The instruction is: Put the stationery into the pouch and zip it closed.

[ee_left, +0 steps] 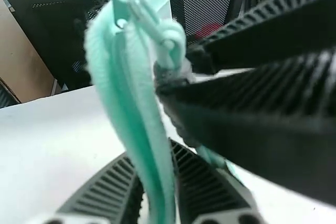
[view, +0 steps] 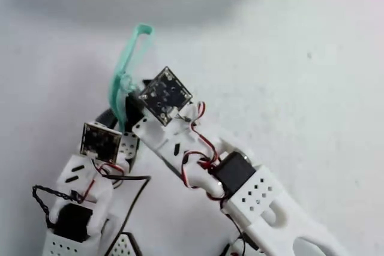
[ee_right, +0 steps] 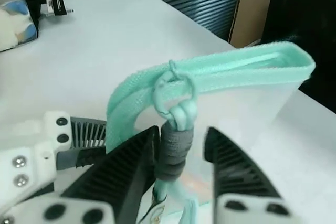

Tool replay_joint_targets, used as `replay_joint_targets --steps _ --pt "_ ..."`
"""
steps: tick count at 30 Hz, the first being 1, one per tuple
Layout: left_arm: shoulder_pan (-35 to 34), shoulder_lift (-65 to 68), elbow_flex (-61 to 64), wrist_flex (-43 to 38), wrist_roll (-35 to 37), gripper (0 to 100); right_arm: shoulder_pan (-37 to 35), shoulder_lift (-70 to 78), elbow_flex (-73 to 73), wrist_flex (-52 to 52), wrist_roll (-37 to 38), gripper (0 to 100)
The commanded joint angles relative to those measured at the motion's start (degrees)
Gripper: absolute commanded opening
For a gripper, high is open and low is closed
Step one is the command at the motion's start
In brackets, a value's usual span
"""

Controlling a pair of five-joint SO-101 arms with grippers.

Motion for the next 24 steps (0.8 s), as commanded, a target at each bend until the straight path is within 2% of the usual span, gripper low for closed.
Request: replay_joint_targets --steps 1,4,13,15,18,20,24 --pt "0.8 -0.9 -0.4 -1.4 -1.0 2 -0.1 0.0 -0.4 -2.7 -0.4 19.0" --pt "0.8 -0.9 -0.4 -1.4 -1.0 2 -0.1 -0.5 -0.5 -4.6 -0.4 16.8" --pt "0.8 -0.9 -0.4 -1.3 -1.0 2 -0.2 -0.4 -1.9 -6.0 -0.4 18.7" --pt "0.8 -0.9 -0.4 -1.3 -1.0 2 -0.2 -0.4 -1.9 -6.0 0.0 15.2" --pt "0.8 -0.9 -0.4 -1.3 -0.9 2 -0.4 -0.4 -1.7 -6.0 4.7 0.7" --pt "0.7 -0.9 -0.6 -1.4 -0.6 2 -0.2 -0.5 -1.7 -5.7 6.0 3.3" --pt "0.5 -0.9 -2.1 -1.1 -0.5 4 1.4 -4.2 -0.5 -3.9 6.2 1.9"
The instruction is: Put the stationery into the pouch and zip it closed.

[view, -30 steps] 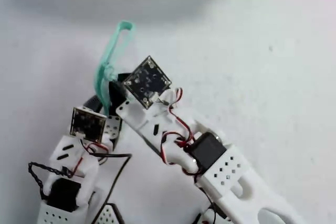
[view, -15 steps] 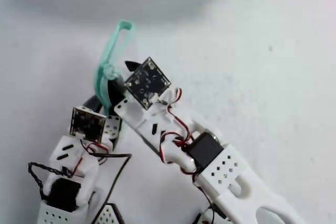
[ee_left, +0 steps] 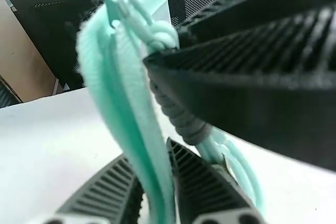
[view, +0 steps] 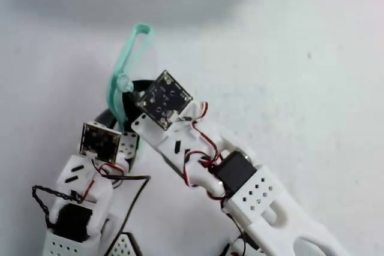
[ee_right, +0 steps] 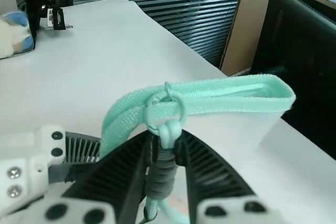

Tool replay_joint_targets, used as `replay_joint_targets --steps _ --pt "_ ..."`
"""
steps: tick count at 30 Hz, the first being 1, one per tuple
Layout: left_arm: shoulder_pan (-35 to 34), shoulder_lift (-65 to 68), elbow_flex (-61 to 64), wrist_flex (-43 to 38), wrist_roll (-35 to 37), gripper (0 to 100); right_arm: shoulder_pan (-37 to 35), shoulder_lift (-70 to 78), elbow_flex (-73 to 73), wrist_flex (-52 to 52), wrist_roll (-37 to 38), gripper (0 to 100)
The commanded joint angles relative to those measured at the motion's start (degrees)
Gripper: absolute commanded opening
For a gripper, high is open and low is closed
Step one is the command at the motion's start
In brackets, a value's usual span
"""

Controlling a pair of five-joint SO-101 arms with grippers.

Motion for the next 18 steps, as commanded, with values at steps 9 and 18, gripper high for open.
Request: replay_joint_targets --steps 9,18 --pt "0.4 -0.9 -10.2 7.5 8.3 18 4.3 -12.5 5.3 2.1 1.2 1.8" --pt "0.5 -0.9 -10.2 6.2 2.6 3 6.7 -10.3 4.5 1.6 1.2 1.8"
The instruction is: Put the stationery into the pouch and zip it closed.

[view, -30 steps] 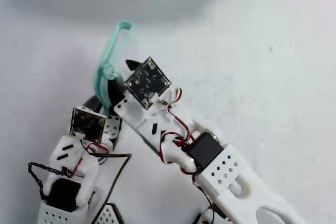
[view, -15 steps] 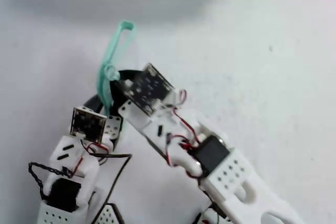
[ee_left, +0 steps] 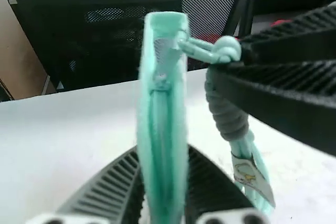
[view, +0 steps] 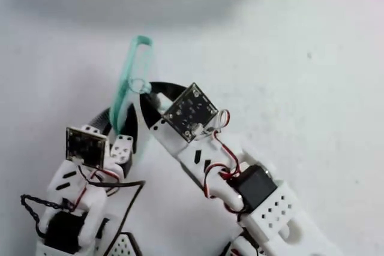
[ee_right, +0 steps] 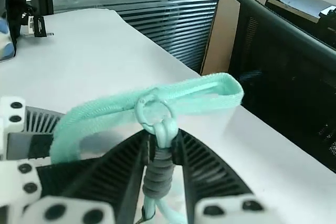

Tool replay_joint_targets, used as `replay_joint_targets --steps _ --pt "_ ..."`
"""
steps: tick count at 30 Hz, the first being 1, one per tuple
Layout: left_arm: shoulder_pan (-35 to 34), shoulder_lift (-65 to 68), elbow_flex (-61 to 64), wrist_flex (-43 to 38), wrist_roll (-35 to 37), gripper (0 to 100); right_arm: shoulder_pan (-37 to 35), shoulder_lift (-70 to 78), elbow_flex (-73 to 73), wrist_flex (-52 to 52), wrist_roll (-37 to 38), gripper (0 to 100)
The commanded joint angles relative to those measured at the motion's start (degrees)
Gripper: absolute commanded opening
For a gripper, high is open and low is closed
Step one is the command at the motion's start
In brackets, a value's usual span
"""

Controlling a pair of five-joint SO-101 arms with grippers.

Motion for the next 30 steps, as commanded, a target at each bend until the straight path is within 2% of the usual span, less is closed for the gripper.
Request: replay_joint_targets --steps 1,7,10,19,30 --pt "0.2 -0.4 -2.5 -1.0 -1.5 2 3.9 0.7 -2.5 -0.3 0.7 1.8" --pt "0.6 -0.4 -2.7 0.4 -1.8 2 9.5 8.3 -11.0 -0.3 1.1 1.8" --pt "0.6 -0.4 -2.8 0.9 -1.8 2 11.7 13.4 -16.4 -0.4 4.3 1.8" --pt "0.7 -0.4 -3.6 2.3 -1.8 2 13.1 31.5 -36.4 0.0 5.0 1.8" --pt "0.7 -0.4 -3.3 2.3 -1.9 2 17.0 47.1 -60.0 8.7 4.7 1.8"
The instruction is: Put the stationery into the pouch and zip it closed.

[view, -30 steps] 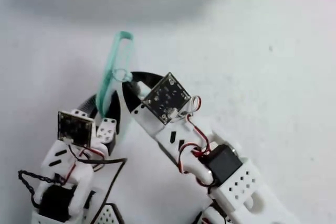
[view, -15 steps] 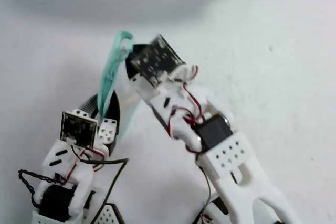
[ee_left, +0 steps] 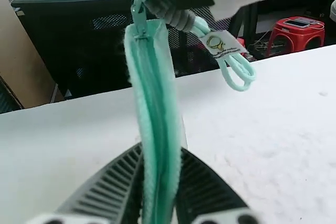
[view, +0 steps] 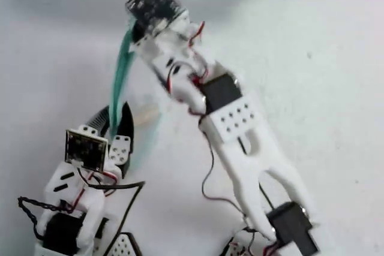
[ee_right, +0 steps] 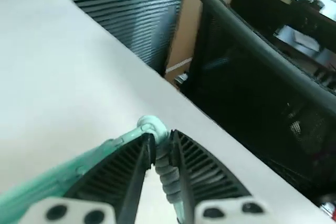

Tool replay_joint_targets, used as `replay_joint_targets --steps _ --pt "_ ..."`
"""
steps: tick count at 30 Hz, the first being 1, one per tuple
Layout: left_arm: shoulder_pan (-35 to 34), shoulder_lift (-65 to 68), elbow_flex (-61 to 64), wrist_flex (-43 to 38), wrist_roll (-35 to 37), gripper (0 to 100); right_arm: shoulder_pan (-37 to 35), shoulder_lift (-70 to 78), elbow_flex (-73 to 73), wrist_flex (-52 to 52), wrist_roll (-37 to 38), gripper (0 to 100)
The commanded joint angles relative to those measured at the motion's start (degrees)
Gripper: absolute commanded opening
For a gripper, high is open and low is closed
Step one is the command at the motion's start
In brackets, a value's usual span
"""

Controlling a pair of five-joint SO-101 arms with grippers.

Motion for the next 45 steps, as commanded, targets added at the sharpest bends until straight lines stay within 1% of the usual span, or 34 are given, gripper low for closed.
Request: replay_joint_targets --steps 1,5,11,15,18,23,24,27,29,32,35,36,38,40,42,45 --pt "0.9 0.0 -2.4 1.1 -0.5 2 4.4 1.8 -10.5 0.9 0.2 1.8" --pt "0.9 0.0 -2.3 1.1 -1.8 2 6.5 5.8 -16.0 1.8 0.2 1.8" --pt "0.9 0.0 -2.3 1.1 -1.8 2 11.2 11.6 -22.9 3.4 0.2 1.8" --pt "0.9 0.0 -2.3 1.1 -1.8 2 13.4 13.8 -27.3 7.9 0.2 1.8" --pt "0.9 0.0 -2.3 1.1 -1.8 2 12.3 13.8 -30.4 13.5 0.2 1.8" --pt "0.9 0.0 -2.3 1.1 -1.9 2 6.9 10.7 -35.6 25.5 0.2 2.2" --pt "0.9 0.0 -2.3 1.1 -1.9 2 5.6 9.5 -36.6 28.5 0.2 3.4" --pt "0.9 0.0 -2.2 1.1 -1.8 2 1.5 6.5 -38.6 36.2 -0.8 11.3" --pt "0.9 0.0 -2.2 1.1 -1.8 2 0.0 5.2 -39.7 40.1 -6.3 14.1" --pt "1.6 0.0 -2.2 1.0 -1.7 2 0.1 4.9 -41.1 45.3 -17.1 14.3" --pt "7.6 0.0 0.0 0.1 -2.2 2 1.1 5.1 -41.1 50.0 -31.2 15.6" --pt "9.8 0.0 0.9 -0.7 -2.8 2 1.2 5.1 -41.1 51.2 -35.5 17.7" --pt "13.5 0.0 2.5 -1.8 -7.1 2 1.1 4.8 -41.1 52.9 -42.3 25.7" --pt "15.7 0.0 3.7 -2.2 -10.3 2 -0.5 5.0 -41.1 55.4 -45.6 32.0" --pt "16.6 0.0 4.0 -2.2 -10.5 2 -1.9 5.1 -39.7 58.3 -45.6 32.6" --pt "16.6 0.0 4.0 -2.3 -10.5 2 -1.5 3.8 -32.7 58.1 -46.0 32.6"
